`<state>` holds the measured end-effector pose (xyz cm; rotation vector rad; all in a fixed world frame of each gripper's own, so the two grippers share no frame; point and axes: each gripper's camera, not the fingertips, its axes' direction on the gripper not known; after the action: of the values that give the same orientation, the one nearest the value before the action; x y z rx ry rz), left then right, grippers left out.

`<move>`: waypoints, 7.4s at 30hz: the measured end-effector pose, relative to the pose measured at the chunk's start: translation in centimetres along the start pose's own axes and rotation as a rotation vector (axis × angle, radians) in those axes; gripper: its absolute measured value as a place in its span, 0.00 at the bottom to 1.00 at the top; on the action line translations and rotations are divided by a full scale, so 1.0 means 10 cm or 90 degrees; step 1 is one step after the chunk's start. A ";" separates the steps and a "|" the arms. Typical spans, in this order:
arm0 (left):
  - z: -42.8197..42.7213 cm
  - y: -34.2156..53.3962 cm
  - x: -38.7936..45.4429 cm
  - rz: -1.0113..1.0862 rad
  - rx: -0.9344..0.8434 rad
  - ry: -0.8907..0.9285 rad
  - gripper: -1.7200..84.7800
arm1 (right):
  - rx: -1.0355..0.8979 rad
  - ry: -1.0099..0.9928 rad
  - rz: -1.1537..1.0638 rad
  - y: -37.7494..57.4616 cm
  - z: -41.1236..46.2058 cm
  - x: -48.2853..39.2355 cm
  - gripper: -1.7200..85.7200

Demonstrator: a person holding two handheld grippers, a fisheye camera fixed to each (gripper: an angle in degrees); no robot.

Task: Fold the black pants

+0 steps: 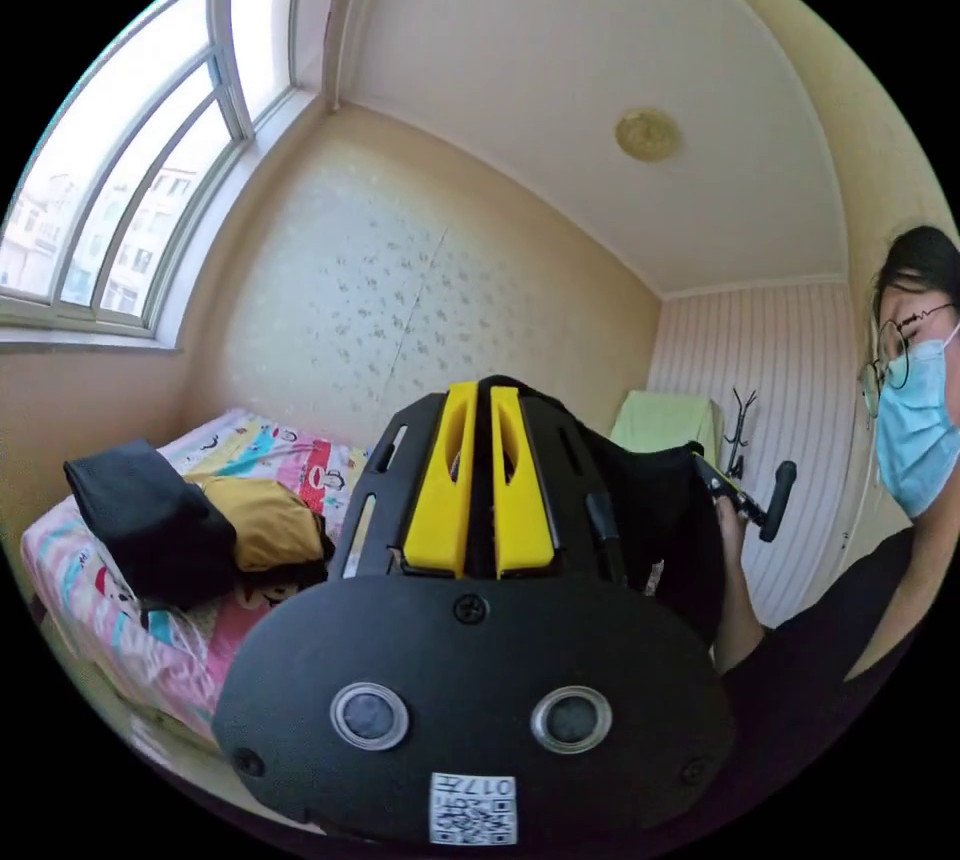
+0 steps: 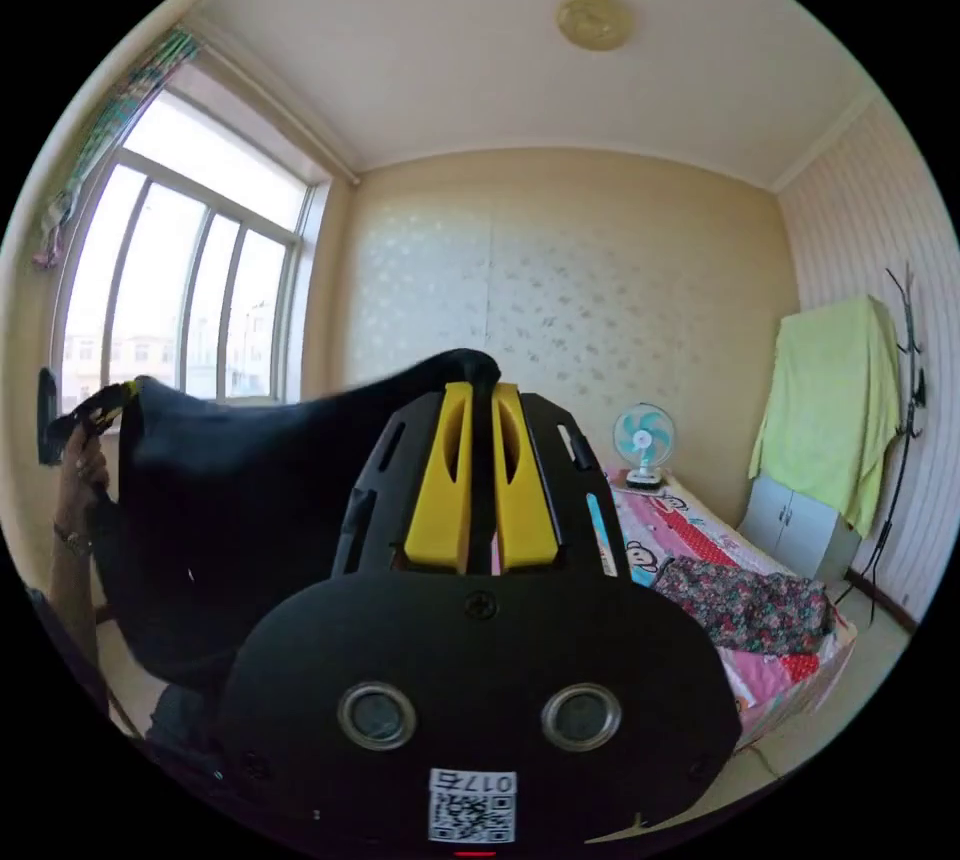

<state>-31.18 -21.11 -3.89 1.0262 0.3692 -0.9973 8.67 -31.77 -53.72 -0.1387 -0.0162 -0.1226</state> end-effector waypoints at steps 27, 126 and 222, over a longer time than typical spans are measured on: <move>2.69 3.05 -2.30 -0.080 -0.578 -0.362 0.14 | -0.774 -0.046 0.050 3.19 2.77 2.29 0.17; 3.67 4.75 -0.65 -0.232 -0.737 0.043 0.14 | -0.576 0.123 0.640 1.42 3.30 7.36 0.15; 4.05 2.67 -4.24 -0.377 -0.631 0.195 0.17 | -0.328 -0.379 0.400 0.56 2.66 3.86 0.12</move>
<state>-38.63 -29.51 59.53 0.1347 1.3213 -0.9792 47.46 -27.20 -27.22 -0.6816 -0.5339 0.5512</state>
